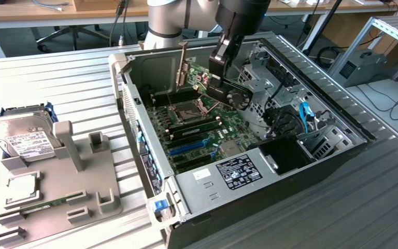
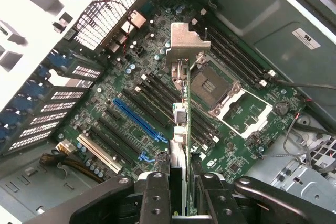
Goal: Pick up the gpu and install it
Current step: 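Insert the gpu into the slot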
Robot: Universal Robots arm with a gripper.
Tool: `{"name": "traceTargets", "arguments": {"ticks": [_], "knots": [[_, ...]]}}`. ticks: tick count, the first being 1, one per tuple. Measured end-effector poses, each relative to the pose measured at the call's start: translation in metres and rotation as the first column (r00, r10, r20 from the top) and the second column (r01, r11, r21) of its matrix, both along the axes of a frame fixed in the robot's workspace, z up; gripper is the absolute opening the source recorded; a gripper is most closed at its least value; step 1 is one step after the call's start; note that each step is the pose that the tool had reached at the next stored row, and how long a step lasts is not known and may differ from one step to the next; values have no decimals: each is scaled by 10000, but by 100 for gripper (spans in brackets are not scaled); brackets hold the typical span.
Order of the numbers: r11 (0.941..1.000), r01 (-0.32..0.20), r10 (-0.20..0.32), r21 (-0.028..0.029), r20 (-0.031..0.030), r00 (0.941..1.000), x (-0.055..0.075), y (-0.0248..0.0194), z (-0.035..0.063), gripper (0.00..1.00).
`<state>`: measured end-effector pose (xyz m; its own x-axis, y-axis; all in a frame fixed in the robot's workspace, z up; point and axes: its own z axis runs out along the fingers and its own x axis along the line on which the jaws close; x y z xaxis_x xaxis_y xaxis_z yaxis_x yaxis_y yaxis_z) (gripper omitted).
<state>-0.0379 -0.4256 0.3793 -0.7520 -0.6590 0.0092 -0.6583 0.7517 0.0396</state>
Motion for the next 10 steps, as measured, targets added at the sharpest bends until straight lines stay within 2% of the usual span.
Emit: {"name": "traceTargets", "arguments": {"ticks": [10], "knots": [[9990, -450, 450, 1, 0, 9990, 0, 0, 0, 26]]}}
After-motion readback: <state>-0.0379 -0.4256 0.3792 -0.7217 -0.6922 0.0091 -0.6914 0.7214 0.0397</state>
